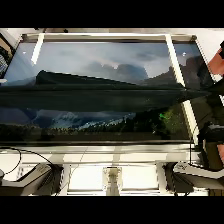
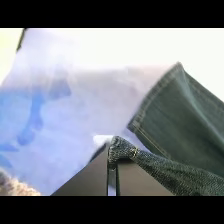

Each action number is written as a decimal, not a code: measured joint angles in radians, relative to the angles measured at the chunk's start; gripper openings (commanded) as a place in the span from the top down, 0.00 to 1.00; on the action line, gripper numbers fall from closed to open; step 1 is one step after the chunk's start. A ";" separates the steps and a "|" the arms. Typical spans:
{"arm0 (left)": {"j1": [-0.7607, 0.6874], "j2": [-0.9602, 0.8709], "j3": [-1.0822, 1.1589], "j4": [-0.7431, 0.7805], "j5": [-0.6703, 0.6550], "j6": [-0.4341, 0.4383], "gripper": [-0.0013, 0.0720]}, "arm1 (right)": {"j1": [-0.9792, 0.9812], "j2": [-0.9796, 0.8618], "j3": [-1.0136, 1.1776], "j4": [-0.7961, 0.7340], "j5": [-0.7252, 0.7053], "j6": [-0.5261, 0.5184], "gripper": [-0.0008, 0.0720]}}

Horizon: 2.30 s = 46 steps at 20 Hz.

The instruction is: Fold the clothes and pants, and hang the long-sleeved shirts on hangers.

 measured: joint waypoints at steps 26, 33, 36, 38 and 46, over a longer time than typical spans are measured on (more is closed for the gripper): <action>-0.649 -0.456 0.502 0.600 -0.076 -0.504 0.96 | -0.082 -0.019 -0.236 -0.288 -0.013 0.092 0.94; -0.709 -0.730 0.763 0.662 -0.196 -0.662 0.96 | -0.082 -0.126 -0.243 -0.257 -0.217 0.111 0.93; -0.720 -0.778 0.782 0.653 -0.161 -0.687 0.96 | -0.081 -0.166 -0.243 -0.246 -0.308 0.134 0.93; -0.734 -0.808 0.788 0.645 -0.126 -0.696 0.95 | -0.077 -0.196 -0.243 -0.239 -0.357 0.146 0.93; -0.806 -0.880 0.794 0.649 0.068 -0.724 0.39 | -0.009 -0.274 -0.238 -0.222 -0.573 0.217 0.37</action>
